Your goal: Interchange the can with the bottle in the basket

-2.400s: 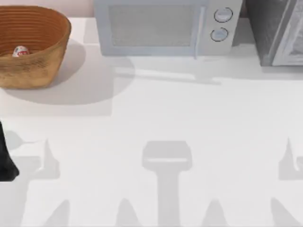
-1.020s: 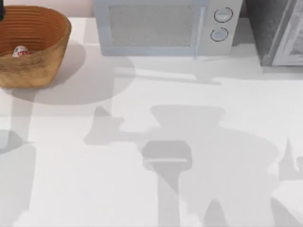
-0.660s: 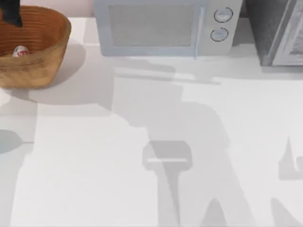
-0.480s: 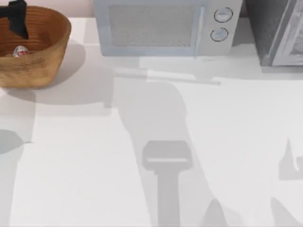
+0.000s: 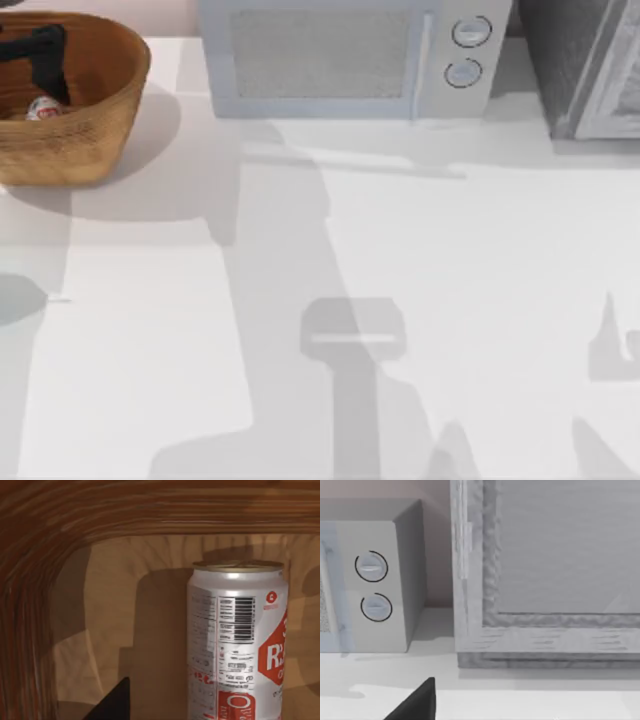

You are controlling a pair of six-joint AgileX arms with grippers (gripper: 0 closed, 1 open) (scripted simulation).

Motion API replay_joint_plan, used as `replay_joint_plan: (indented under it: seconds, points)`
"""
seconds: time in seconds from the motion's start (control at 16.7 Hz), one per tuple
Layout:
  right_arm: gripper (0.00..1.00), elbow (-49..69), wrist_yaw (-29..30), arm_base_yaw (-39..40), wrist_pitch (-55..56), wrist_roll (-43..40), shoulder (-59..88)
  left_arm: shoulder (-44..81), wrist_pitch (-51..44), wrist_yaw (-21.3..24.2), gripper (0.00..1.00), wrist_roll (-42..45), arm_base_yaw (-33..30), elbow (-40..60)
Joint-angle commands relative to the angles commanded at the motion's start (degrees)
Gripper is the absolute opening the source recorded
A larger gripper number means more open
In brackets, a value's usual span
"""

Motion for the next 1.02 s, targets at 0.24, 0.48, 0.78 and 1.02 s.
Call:
replay_joint_plan:
  seconds: [0.24, 0.48, 0.78, 1.02]
  points:
    - [1.00, 0.0, 0.0, 0.0, 0.0, 0.0, 0.0, -0.2, 0.3, 0.0, 1.00, -0.1, -0.5, 0.1]
    - [1.00, 0.0, 0.0, 0.0, 0.0, 0.0, 0.0, 1.0, 4.9, -0.1, 1.00, -0.9, -0.9, -3.7]
    - [1.00, 0.0, 0.0, 0.0, 0.0, 0.0, 0.0, 2.5, 11.2, -0.2, 1.00, -1.7, -1.7, -8.2]
    - [1.00, 0.0, 0.0, 0.0, 0.0, 0.0, 0.0, 2.5, 11.2, -0.2, 0.92, -1.7, -1.7, -8.2]
